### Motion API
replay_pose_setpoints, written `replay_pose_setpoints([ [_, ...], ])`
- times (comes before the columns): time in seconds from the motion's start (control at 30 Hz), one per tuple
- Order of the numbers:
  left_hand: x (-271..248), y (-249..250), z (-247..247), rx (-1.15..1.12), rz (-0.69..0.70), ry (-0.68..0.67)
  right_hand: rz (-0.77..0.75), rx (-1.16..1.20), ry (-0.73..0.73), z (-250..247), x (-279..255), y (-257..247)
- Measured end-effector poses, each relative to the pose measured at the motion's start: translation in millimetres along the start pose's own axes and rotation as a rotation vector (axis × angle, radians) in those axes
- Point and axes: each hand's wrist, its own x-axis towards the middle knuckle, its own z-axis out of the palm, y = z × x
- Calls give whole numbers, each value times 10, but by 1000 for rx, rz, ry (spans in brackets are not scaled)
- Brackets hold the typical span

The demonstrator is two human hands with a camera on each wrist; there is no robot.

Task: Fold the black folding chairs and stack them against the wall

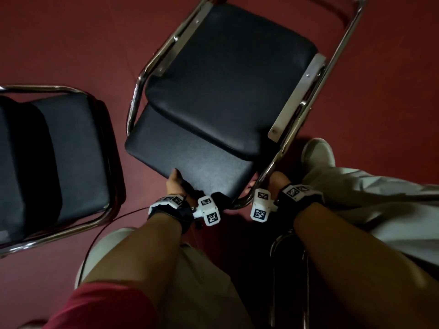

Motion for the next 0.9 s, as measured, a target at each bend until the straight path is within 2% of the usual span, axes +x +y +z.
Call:
replay_pose_setpoints([
  [0.13,140,56,-27,-145,80,-84,-103,23,22,107,45,-65],
  [0.23,247,134,-67,-175,121,-84,-165,95,60,212,32,-212],
  [0.47,340,273,-143,-182,132,-202,-122,253,13,343,46,-301],
  [0.53,325,299,-137,-170,146,-211,-126,310,-10,362,-2,-319],
  [0.67,268,267,-111,-147,161,-223,-198,367,37,373,-125,-362],
  [0.9,42,172,33,-125,199,-157,-206,404,102,286,-478,-564],
])
